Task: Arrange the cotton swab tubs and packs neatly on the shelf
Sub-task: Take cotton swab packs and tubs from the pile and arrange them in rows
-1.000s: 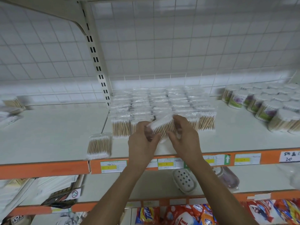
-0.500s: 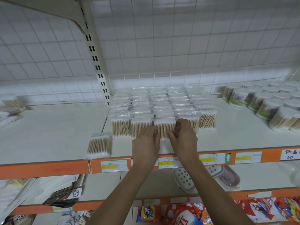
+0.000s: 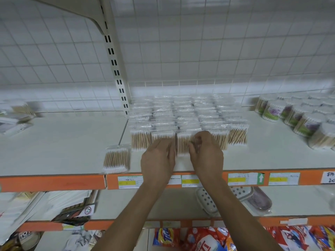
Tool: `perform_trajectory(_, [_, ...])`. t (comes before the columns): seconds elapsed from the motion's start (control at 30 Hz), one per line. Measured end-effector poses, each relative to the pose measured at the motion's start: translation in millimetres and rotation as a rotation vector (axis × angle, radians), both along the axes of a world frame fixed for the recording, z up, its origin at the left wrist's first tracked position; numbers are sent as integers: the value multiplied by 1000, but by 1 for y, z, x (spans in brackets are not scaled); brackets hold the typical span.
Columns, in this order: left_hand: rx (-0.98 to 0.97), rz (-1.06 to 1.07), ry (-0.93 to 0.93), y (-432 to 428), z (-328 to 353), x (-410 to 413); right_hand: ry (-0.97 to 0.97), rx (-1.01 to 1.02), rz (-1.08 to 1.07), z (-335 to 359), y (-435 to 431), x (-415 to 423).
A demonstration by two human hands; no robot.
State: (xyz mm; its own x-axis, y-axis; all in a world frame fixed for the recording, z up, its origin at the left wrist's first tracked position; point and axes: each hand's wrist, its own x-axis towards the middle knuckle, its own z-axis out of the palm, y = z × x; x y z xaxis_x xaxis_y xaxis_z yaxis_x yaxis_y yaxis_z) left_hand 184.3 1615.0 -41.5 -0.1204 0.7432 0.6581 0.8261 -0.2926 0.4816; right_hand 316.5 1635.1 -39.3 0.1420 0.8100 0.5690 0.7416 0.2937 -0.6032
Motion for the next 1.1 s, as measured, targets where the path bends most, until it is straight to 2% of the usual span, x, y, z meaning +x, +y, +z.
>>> perform_trajectory(0.1, [57, 87, 14, -5, 9, -23, 28, 70, 144, 6, 0, -21])
perform_trajectory(0.23, [91, 210, 51, -14, 9, -58, -11, 8, 397, 3, -4, -62])
perform_trajectory(0.37, [-200, 370, 51, -20, -7, -95, -72, -99, 572, -5, -12, -105])
perform_trajectory(0.5, [-514, 476, 95, -23, -18, -111, -219, -181, 603, -10, -18, -131])
perform_trajectory(0.67, [-482, 480, 90, -28, -18, -115, -258, -286, 572, -9, -18, -145])
perform_trajectory(0.77, [-387, 436, -61, -33, -7, -111, -133, -316, 606, -2, -21, -145])
perform_trajectory(0.93, [-84, 331, -255, -41, 20, -102, 207, -201, 613, 19, -29, -132])
perform_trajectory(1.1, [-24, 164, -384, -35, 39, -76, 449, -185, 564, 39, -26, -99])
